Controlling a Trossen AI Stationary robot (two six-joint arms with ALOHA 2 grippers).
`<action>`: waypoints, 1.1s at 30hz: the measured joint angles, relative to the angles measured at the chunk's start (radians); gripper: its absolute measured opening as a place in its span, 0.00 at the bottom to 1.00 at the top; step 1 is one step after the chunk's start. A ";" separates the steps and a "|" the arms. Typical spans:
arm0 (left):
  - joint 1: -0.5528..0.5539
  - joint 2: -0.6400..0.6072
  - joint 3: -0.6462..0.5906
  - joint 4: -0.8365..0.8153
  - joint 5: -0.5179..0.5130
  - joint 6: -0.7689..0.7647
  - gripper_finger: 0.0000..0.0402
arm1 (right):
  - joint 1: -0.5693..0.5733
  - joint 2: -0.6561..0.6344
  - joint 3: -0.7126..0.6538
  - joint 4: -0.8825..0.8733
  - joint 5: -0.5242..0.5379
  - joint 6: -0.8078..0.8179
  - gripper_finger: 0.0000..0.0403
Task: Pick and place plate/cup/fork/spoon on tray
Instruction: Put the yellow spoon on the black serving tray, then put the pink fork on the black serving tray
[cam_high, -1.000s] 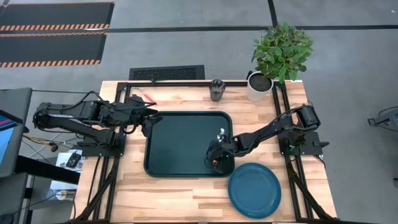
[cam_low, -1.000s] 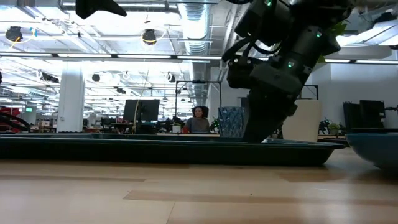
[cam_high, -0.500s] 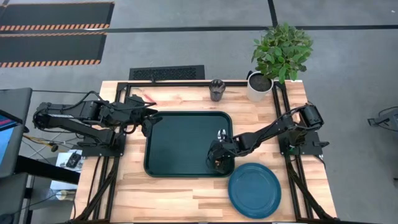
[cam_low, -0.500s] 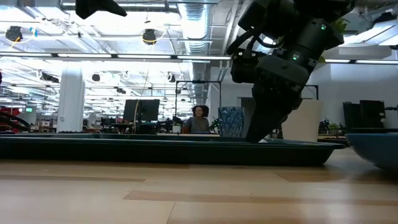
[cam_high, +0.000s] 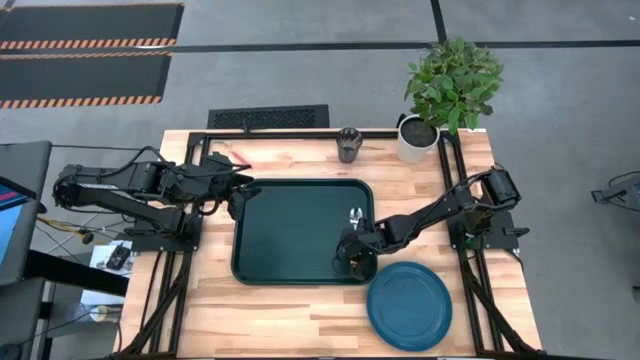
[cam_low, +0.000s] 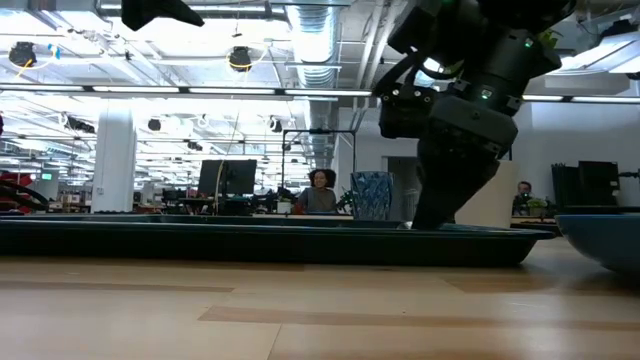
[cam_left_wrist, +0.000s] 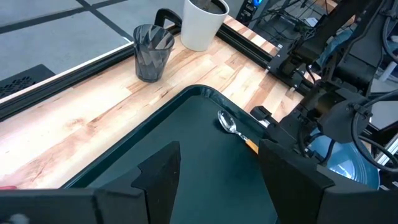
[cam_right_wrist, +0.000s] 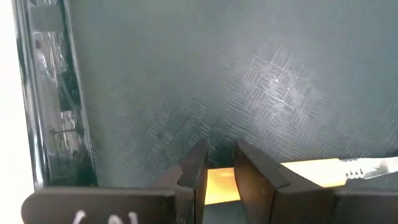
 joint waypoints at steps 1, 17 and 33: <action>0.000 0.000 0.000 0.000 0.000 0.000 0.51 | 0.000 0.000 0.000 0.002 0.000 0.000 0.25; 0.000 0.000 0.000 -0.006 0.001 0.000 0.51 | 0.025 -0.172 0.072 -0.280 -0.051 0.035 0.25; 0.127 0.037 -0.061 -0.152 -0.091 -0.055 0.51 | 0.007 -0.335 0.072 -0.461 -0.045 0.113 0.25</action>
